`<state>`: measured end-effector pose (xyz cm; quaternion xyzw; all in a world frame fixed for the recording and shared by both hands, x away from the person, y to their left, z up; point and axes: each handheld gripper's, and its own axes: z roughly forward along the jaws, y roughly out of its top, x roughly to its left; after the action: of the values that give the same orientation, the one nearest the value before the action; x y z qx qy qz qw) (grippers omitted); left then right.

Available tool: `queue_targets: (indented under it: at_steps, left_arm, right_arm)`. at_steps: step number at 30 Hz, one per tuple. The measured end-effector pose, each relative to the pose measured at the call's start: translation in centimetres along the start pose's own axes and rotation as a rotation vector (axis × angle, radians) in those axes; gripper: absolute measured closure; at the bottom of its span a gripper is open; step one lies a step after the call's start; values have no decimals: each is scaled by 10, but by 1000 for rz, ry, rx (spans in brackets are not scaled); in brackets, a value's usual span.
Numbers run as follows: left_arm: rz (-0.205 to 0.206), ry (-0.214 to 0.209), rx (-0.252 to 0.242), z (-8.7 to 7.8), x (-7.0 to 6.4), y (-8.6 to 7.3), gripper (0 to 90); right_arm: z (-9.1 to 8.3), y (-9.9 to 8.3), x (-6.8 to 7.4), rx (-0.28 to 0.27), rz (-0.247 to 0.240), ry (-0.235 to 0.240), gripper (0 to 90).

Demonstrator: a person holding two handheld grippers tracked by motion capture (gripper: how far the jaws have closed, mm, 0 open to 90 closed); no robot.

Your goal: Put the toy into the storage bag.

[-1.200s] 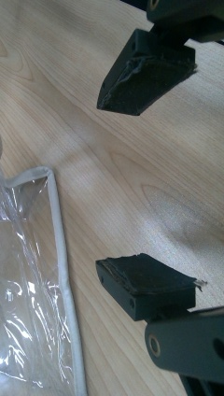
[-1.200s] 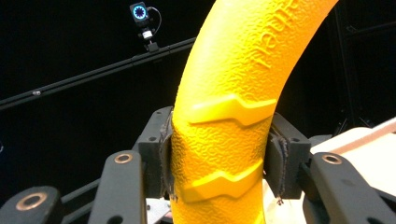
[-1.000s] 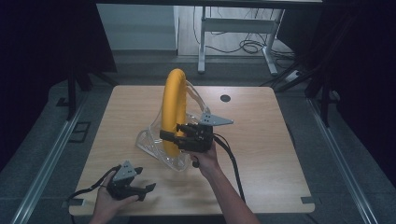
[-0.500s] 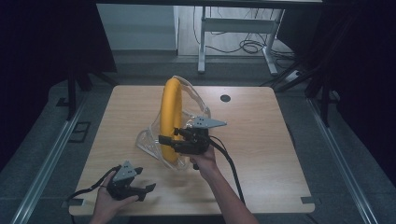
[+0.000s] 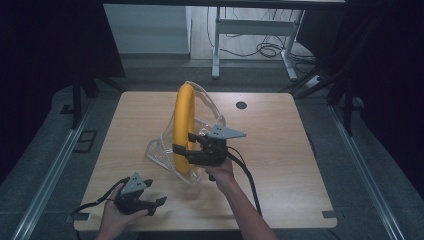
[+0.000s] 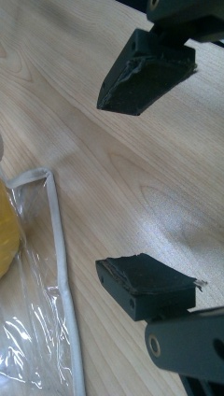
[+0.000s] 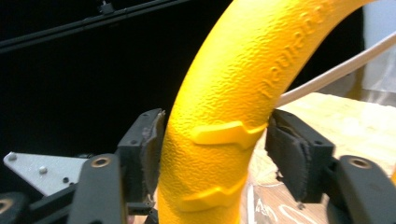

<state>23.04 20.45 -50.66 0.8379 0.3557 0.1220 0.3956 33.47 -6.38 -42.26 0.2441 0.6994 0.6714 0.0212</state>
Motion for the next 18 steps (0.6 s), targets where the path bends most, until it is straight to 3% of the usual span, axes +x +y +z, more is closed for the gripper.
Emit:
queue_targets:
  at_steps: [13, 18]
  left_arm:
    - [-3, -1, -2, 0, 0, 0, 200]
    - [-5, -2, -3, 0, 0, 0, 200]
  right_arm:
    - [-23, 0, 0, -22, -40, -45, 312]
    - [-36, -2, -4, -25, -34, -61, 312]
